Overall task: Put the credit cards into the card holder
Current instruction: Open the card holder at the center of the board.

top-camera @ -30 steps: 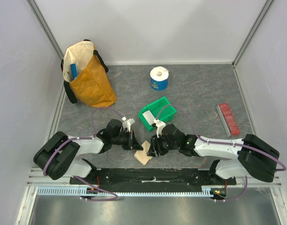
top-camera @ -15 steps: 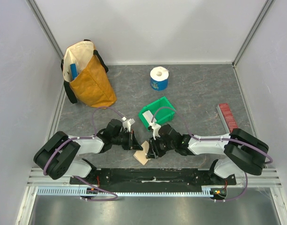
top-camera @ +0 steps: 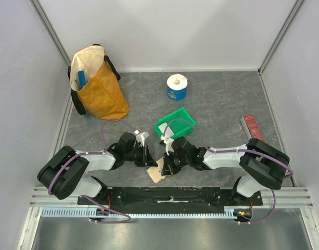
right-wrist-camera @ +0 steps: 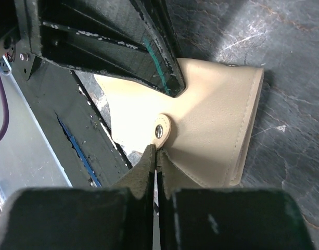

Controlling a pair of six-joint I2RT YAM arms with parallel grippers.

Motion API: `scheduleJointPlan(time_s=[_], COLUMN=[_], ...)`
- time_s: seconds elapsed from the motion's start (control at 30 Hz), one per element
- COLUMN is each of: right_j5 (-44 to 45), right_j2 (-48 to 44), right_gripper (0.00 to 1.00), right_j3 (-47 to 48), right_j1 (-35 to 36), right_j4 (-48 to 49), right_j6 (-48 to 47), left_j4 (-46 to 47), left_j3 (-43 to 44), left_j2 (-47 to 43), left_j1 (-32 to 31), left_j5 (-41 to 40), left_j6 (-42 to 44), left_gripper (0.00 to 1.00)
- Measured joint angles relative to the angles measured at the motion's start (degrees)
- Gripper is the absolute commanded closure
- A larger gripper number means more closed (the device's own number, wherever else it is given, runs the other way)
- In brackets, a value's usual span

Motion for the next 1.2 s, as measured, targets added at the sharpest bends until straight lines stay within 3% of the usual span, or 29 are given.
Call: scheduleJointPlan(time_s=[0.37,0.5,0.6,0.73,0.93,1.13,1.2], right_j5=[-3.85,-4.2,-2.95,-2.03,-0.87,5.57,9.01], right_j2=[-0.37,-1.03,-2.36,-6.19,-8.46,-8.15,-9.4], right_gripper=[0.96,0.73,0.62,0.56,0.55,0.6,0.68], right_j3=[-0.26,-0.83,-1.22,-2.71,-3.93,-2.21,-2.14], right_j1=[2.36,2.84,3.52,4.11,5.09,5.2,5.22], right_j4=[0.46,-0.63,-2.95,-5.51,-10.95,-12.98,-14.1], right_j6=[-10.25,-12.09,-11.69,-9.94,-7.1,-1.62,0.39], left_j4=[-4.9,-7.34,-8.2,-9.2,-9.35,-6.58,-6.16], left_j3=[3.48,5.73,6.21,5.75,3.02,-0.96,-2.6], left_j2=[1.81,3.56,3.58,1.11,-4.35,-7.78,-9.68], left_j1=[-0.98,-1.18,-1.25,-1.46,-0.74,-0.74,-0.76], left_j5=[-3.72,-3.67,-4.13,-8.13,-14.51,-15.67,-16.13], left_j6=[-5.35,-6.73,-7.28,-7.41,-7.45,-9.55,-11.17], left_gripper=[0.98,0.98,0.98,0.98,0.98,0.98,0.98])
